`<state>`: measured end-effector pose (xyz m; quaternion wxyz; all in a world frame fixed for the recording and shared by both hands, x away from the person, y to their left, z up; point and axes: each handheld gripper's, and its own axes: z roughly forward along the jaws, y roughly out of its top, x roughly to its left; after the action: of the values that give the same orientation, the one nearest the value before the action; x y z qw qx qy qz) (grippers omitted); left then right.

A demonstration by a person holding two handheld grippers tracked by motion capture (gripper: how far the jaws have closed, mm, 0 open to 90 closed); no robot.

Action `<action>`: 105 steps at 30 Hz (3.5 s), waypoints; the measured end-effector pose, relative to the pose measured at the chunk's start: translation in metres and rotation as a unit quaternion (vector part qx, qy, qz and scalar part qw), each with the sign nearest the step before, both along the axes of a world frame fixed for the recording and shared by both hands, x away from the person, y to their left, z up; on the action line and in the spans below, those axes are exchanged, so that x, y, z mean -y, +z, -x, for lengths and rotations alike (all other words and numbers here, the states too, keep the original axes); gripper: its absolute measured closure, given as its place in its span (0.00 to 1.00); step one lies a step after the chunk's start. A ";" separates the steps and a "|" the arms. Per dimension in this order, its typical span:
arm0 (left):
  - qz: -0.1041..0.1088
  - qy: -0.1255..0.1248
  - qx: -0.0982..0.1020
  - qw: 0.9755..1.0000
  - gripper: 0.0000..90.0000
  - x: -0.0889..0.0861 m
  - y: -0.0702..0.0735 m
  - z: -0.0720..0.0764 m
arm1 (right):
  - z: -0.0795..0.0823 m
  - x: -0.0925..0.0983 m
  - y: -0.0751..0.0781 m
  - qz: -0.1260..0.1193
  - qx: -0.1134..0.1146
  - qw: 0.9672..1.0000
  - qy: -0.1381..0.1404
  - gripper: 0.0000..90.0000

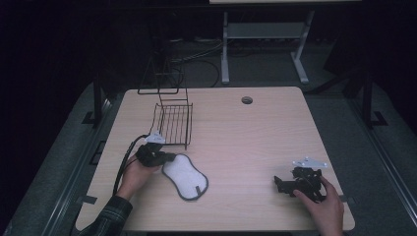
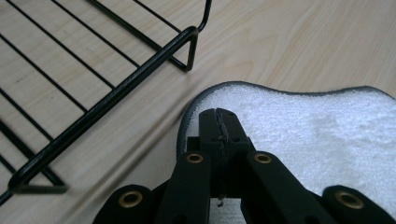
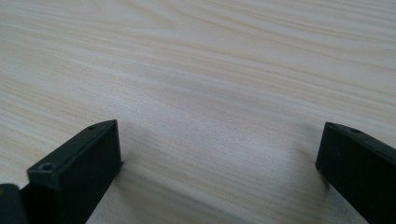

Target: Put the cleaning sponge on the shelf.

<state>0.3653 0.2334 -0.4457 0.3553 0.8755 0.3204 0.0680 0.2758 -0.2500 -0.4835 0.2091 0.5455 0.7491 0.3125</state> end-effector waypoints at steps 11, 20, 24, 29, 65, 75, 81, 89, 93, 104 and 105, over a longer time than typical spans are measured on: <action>-0.004 0.008 -0.004 1.000 1.00 -0.013 0.001 0.014 | 0.000 0.000 0.000 0.000 0.000 1.000 0.000 0.00; -0.004 0.012 -0.010 1.000 1.00 -0.019 0.002 0.038 | 0.000 0.000 0.000 0.000 0.000 1.000 0.000 0.00; -0.004 0.013 -0.011 1.000 1.00 -0.022 0.002 0.044 | 0.000 0.000 0.000 0.000 0.000 1.000 0.000 0.00; 0.001 0.018 -0.015 1.000 1.00 -0.028 0.002 0.054 | 0.000 0.000 0.000 0.000 0.000 1.000 0.000 0.00; 0.052 -0.059 -0.012 0.997 1.00 0.042 0.009 0.057 | 0.000 0.000 0.000 0.000 0.000 1.000 0.000 0.00; 0.015 -0.068 -0.012 0.998 1.00 0.066 -0.002 0.048 | 0.000 0.000 0.000 0.000 0.000 1.000 0.000 0.00; 0.009 -0.057 -0.007 0.998 1.00 0.064 -0.001 0.040 | 0.000 0.000 0.000 0.000 0.000 1.000 0.000 0.00; 0.010 -0.030 -0.002 1.000 1.00 0.058 -0.002 0.023 | 0.000 0.000 0.000 0.000 0.000 1.000 0.000 0.00; 0.012 -0.018 -0.001 1.000 1.00 0.052 -0.003 0.013 | 0.000 0.000 0.000 0.000 0.000 1.000 0.000 0.00; 0.048 -0.006 -0.001 0.999 0.95 0.042 0.005 0.015 | 0.000 0.000 0.000 0.000 0.000 1.000 0.000 0.00; 0.049 -0.007 0.001 0.999 0.95 0.040 0.006 0.015 | 0.000 0.000 0.000 0.000 0.000 1.000 0.000 0.00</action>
<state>0.3500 0.1935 -0.4394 0.3990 0.8591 0.3166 0.0504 0.2758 -0.2501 -0.4835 0.2092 0.5453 0.7491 0.3126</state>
